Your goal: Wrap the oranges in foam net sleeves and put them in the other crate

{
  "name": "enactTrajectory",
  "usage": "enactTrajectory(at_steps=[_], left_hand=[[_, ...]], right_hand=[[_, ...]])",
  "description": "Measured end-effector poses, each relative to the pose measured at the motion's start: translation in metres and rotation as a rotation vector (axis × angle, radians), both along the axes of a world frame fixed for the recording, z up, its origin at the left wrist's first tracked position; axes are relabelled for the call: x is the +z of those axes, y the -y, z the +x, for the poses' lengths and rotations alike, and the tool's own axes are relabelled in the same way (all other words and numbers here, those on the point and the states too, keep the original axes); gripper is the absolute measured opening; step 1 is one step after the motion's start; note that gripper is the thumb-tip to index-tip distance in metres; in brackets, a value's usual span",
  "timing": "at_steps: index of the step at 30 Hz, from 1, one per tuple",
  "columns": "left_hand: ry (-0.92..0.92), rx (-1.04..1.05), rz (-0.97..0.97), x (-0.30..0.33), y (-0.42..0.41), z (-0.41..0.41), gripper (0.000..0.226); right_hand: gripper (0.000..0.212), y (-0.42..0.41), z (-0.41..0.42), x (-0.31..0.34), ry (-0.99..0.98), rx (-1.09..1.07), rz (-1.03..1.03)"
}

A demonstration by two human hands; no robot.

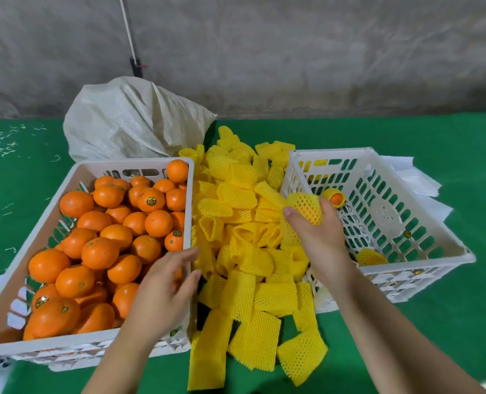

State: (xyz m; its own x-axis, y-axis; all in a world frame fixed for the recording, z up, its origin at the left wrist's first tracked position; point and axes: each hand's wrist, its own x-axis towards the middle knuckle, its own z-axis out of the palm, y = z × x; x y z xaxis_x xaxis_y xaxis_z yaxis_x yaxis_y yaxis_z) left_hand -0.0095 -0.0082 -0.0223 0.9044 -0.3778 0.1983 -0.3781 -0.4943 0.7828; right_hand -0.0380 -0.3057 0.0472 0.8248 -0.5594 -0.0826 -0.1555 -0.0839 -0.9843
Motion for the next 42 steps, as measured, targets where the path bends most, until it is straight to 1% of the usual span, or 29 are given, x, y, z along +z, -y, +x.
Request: enactTrajectory(at_steps=[1,2,4,5,7,9,10,11,12,14,17,18,20,21,22,24,25,26,27,28,30,31,32,33,34,36,38,40,42], left_hand=[[0.000,0.014,0.093,-0.004,-0.012,0.009,0.038],[-0.070,0.021,0.132,-0.006,-0.021,0.017,0.039],[-0.192,0.029,0.245,-0.011,-0.025,0.029,0.047],[-0.209,0.029,0.346,-0.015,-0.021,0.032,0.051],[-0.229,0.052,0.512,-0.020,-0.010,0.032,0.057],[-0.266,0.087,0.638,-0.022,-0.004,0.031,0.065],[-0.301,0.120,0.668,-0.023,-0.003,0.032,0.068],[-0.345,0.154,0.671,-0.024,-0.004,0.035,0.068],[-0.394,0.175,0.659,-0.024,-0.004,0.039,0.065],[-0.447,0.211,0.628,-0.024,-0.003,0.044,0.063],[-0.359,0.327,0.552,-0.026,-0.003,0.049,0.081],[-0.345,0.353,0.544,-0.024,-0.004,0.049,0.082],[-0.322,0.370,0.561,-0.023,-0.004,0.050,0.072],[-0.314,0.362,0.556,-0.023,-0.004,0.051,0.067],[-0.311,0.346,0.543,-0.022,-0.004,0.050,0.063],[-0.278,0.349,0.433,-0.022,-0.005,0.048,0.058],[-0.234,0.362,0.339,-0.022,-0.005,0.047,0.057],[-0.176,0.383,0.247,-0.019,-0.005,0.046,0.057],[-0.110,0.412,0.166,-0.015,-0.005,0.045,0.059],[-0.046,0.436,0.087,-0.010,-0.003,0.042,0.061],[0.043,0.426,-0.086,0.002,0.008,0.033,0.064],[0.060,0.389,-0.174,0.007,0.015,0.025,0.064],[0.052,0.338,-0.251,0.012,0.024,0.017,0.065],[0.013,0.279,-0.316,0.016,0.032,0.007,0.065],[-0.057,0.218,-0.373,0.019,0.041,-0.002,0.067],[-0.246,0.117,-0.473,0.021,0.059,-0.019,0.071],[-0.433,0.069,-0.565,0.022,0.075,-0.035,0.069],[-0.585,0.051,-0.618,0.023,0.087,-0.046,0.067],[-0.663,0.033,-0.654,0.025,0.092,-0.052,0.066]], right_hand=[[0.051,0.027,-0.002,0.003,-0.018,-0.068,-0.183],[0.048,0.055,-0.004,0.004,-0.040,-0.134,-0.344],[0.058,0.100,-0.006,-0.007,-0.162,-0.236,-0.531],[0.064,0.117,-0.008,-0.016,-0.258,-0.252,-0.570],[0.080,0.132,-0.012,-0.033,-0.410,-0.231,-0.561],[0.089,0.131,-0.013,-0.043,-0.411,-0.203,-0.611],[0.087,0.129,-0.012,-0.045,-0.374,-0.187,-0.680],[0.083,0.126,-0.011,-0.048,-0.340,-0.181,-0.736],[0.078,0.125,-0.010,-0.050,-0.329,-0.187,-0.746],[0.069,0.125,-0.011,-0.050,-0.341,-0.225,-0.683],[0.060,0.125,-0.013,-0.048,-0.367,-0.246,-0.692],[0.057,0.121,-0.013,-0.047,-0.343,-0.250,-0.702],[0.051,0.104,-0.012,-0.046,-0.244,-0.224,-0.735],[0.048,0.091,-0.013,-0.047,-0.188,-0.172,-0.805],[0.045,0.076,-0.015,-0.051,-0.134,-0.097,-0.925],[0.036,0.045,-0.021,-0.064,-0.016,0.081,-1.160],[0.029,0.031,-0.025,-0.073,0.000,0.203,-1.211],[0.022,0.018,-0.028,-0.085,-0.061,0.370,-1.213],[0.017,0.009,-0.030,-0.097,-0.207,0.554,-1.179],[0.017,0.005,-0.031,-0.110,-0.406,0.717,-1.125],[0.029,0.005,-0.031,-0.130,-0.778,0.941,-1.060],[0.038,0.006,-0.032,-0.137,-0.881,1.013,-1.057],[0.046,0.007,-0.032,-0.140,-0.924,1.046,-1.060],[0.050,0.007,-0.032,-0.141,-0.912,1.037,-1.061],[0.050,0.007,-0.031,-0.139,-0.841,0.974,-1.045],[0.047,0.007,-0.028,-0.128,-0.652,0.755,-0.892],[0.055,0.007,-0.027,-0.110,-0.505,0.551,-0.570],[0.066,0.002,-0.031,-0.087,-0.365,0.461,-0.230],[0.070,-0.006,-0.034,-0.069,-0.258,0.438,-0.070]])
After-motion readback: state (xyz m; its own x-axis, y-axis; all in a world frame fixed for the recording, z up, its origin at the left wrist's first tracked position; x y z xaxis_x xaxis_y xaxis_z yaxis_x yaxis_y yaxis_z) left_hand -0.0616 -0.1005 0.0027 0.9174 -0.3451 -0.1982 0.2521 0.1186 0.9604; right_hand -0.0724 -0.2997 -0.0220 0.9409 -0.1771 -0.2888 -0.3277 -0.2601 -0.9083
